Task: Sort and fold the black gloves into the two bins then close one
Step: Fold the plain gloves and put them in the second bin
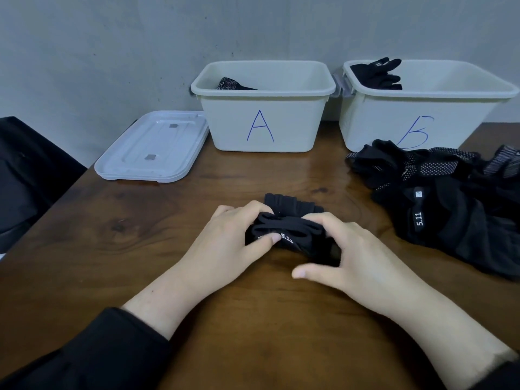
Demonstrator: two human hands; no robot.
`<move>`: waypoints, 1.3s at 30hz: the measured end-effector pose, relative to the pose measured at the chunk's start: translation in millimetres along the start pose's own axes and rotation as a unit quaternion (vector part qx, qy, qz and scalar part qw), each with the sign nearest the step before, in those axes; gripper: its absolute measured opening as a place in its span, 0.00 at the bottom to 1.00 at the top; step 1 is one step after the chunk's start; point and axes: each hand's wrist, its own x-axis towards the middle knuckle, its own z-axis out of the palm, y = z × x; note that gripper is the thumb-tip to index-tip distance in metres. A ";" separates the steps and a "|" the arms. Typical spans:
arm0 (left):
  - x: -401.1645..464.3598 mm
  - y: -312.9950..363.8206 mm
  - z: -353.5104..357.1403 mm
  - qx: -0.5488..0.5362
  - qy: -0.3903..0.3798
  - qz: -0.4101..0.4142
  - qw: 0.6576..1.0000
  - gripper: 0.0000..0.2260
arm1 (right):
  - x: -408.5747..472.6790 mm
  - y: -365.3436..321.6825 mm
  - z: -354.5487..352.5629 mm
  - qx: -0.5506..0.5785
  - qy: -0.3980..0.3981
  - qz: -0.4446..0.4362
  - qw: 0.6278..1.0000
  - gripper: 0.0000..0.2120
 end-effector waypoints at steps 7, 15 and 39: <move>20.1 5.4 -0.4 -0.138 0.010 -0.067 0.988 0.18 | 18.8 9.0 8.6 -0.034 0.161 -0.004 0.986 0.11; 38.2 -2.0 11.0 -0.055 0.014 -0.043 0.997 0.08 | 31.4 19.2 15.2 -0.122 0.168 -0.027 0.978 0.22; 41.6 -17.2 0.6 0.097 -0.072 0.038 0.992 0.30 | 39.2 22.6 13.7 -0.151 0.128 -0.074 0.977 0.13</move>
